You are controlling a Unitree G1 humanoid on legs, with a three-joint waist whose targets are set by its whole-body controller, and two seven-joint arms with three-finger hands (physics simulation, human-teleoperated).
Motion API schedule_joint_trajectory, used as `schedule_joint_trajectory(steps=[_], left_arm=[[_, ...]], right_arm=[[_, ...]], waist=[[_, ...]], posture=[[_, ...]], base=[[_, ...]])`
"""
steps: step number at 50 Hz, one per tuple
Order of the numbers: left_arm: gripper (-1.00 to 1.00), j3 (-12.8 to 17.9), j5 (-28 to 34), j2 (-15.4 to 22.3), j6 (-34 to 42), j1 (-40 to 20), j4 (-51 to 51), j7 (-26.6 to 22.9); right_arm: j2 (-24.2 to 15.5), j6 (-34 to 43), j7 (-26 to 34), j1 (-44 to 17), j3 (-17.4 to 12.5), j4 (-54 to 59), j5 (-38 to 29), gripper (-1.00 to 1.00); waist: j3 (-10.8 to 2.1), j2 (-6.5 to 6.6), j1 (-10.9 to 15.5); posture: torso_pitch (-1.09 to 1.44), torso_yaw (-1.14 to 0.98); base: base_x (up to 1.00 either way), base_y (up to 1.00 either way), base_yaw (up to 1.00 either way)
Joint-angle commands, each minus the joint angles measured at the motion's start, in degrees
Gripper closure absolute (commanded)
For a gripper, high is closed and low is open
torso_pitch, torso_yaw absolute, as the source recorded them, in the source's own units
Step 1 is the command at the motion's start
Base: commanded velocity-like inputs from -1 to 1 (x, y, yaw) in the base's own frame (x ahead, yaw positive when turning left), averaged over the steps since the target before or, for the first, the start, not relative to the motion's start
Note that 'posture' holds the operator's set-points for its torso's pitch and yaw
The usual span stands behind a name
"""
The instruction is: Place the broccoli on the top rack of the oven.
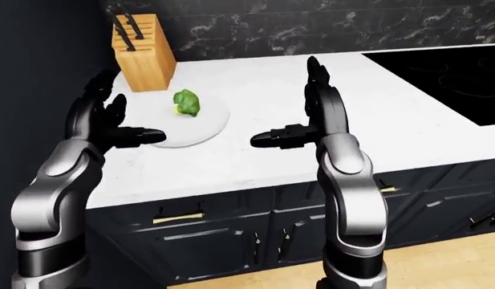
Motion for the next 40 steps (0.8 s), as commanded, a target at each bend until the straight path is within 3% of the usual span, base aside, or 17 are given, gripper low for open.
schedule_joint_trajectory(steps=[1, 2, 4, 8, 10, 12, 13, 14, 17, 21, 22, 24, 25, 27, 31, 34, 40], left_arm=[[-1.00, 0.50, 0.04, 0.82, -1.24, -1.68, -1.59, 0.05], [-1.00, 0.51, 0.00, 0.86, -0.94, -1.89, -1.70, 0.09], [-1.00, 0.43, 0.14, 0.85, -1.15, -1.90, -1.54, 0.13], [-1.00, 0.41, 0.27, 0.83, -1.28, -1.82, -1.45, 0.10], [-1.00, 0.44, 0.35, 0.85, -1.74, -1.68, -1.15, -0.03], [-1.00, 0.41, 0.33, 0.80, -1.46, -1.79, -1.35, 0.01], [-1.00, 0.40, 0.31, 0.84, -1.20, -1.99, -1.42, 0.03], [-1.00, 0.42, 0.30, 0.84, -1.16, -2.03, -1.44, 0.03], [-1.00, 0.42, 0.39, 0.85, -1.46, -1.91, -1.19, -0.08], [-1.00, 0.39, 0.45, 0.89, -1.03, -2.04, -1.51, -0.13], [-1.00, 0.35, 0.47, 0.85, -0.91, -2.07, -1.59, -0.10], [-1.00, 0.24, 0.49, 0.78, -0.81, -2.23, -1.58, -0.10], [-1.00, 0.22, 0.54, 0.72, -1.13, -2.00, -1.55, -0.18], [-1.00, 0.31, 0.48, 0.75, -0.73, -2.16, -1.82, -0.14], [-1.00, 0.31, 0.55, 0.68, -1.33, -1.88, -1.47, -0.30], [-1.00, 0.32, 0.55, 0.63, -1.66, -1.68, -1.30, -0.35], [-1.00, 0.26, 0.56, 0.47, -2.08, -1.22, -1.46, -0.43]], right_arm=[[-0.24, -0.86, -0.19, -1.45, -0.23, -1.70, -0.14, -1.00], [-0.22, -1.04, -0.19, -1.33, -0.32, -1.62, -0.10, -1.00], [-0.17, -0.97, -0.20, -1.25, -0.35, -1.71, -0.01, -1.00], [-0.07, -2.04, -0.31, -0.89, -0.35, -0.92, 0.05, -1.00], [-0.17, -1.82, -0.28, -1.07, -0.35, -0.99, 0.11, -1.00], [-0.23, -1.83, -0.02, -0.84, -0.10, -1.06, 0.15, -1.00], [-0.22, -1.84, 0.02, -0.78, -0.05, -1.10, 0.09, -1.00], [-0.15, -2.02, 0.03, -0.80, -0.20, -1.02, 0.13, -1.00], [0.17, -2.24, 0.16, -0.53, 0.07, -0.71, 0.22, -1.00], [0.26, -3.11, 0.23, -0.23, -0.18, -0.61, 0.24, -1.00], [0.17, -2.92, 0.18, -0.31, -0.13, -0.74, 0.19, -1.00], [0.12, -2.76, 0.26, -0.26, 0.09, -1.03, 0.07, -1.00], [0.16, -2.79, 0.35, -0.20, 0.07, -1.03, 0.11, -1.00], [0.09, -2.82, 0.44, -0.23, 0.09, -0.90, 0.03, -1.00], [0.14, -2.59, 0.47, -0.41, 0.25, -0.93, -0.29, -1.00], [0.17, -2.98, 0.42, -0.42, 0.09, -0.41, -0.57, -1.00], [-0.01, -2.50, 1.02, -0.92, 0.81, -0.53, -1.76, -1.00]], waist=[[-1.56, -0.67, 0.25], [-1.65, -1.11, 0.35], [-1.94, -0.68, 0.22], [-0.89, 1.59, 0.11], [-0.95, 3.84, -0.18], [-1.56, 7.92, -0.31], [-0.49, 5.48, -0.08], [-0.76, 5.56, -0.06], [-0.85, 3.77, 0.09], [-0.71, -0.18, 0.87], [-0.42, 1.16, 0.86], [-1.06, 1.03, 0.98], [-2.24, 1.42, 1.12], [-1.22, 1.61, 1.40], [-0.75, 0.84, 1.53], [-0.71, -0.52, 0.95], [-1.53, 1.76, 0.93]], posture=[[0.00, 0.00], [0.00, 0.00], [0.00, 0.00], [0.00, 0.00], [0.00, 0.00], [0.00, 0.00], [0.00, 0.00], [0.00, 0.00], [0.00, 0.00], [0.00, 0.00], [0.00, 0.00], [0.00, 0.00], [0.00, 0.00], [0.00, 0.00], [0.00, 0.00], [0.00, 0.00], [0.00, 0.00]], base=[[0.04, 0.23, 0.00], [0.05, 0.22, 0.00], [0.04, 0.23, 0.00], [0.04, 0.23, 0.00], [0.05, 0.22, 0.00], [0.03, 0.11, 0.00], [0.00, 0.00, 0.00], [0.00, 0.00, 0.00], [0.00, 0.00, 0.00], [0.00, 0.00, 0.00], [0.00, 0.00, 0.00], [0.00, 0.00, 0.02], [0.00, 0.00, 0.18], [0.00, 0.00, 0.49], [-0.02, 0.00, 0.95], [-0.01, 0.00, 0.26], [0.00, 0.00, 0.00]])
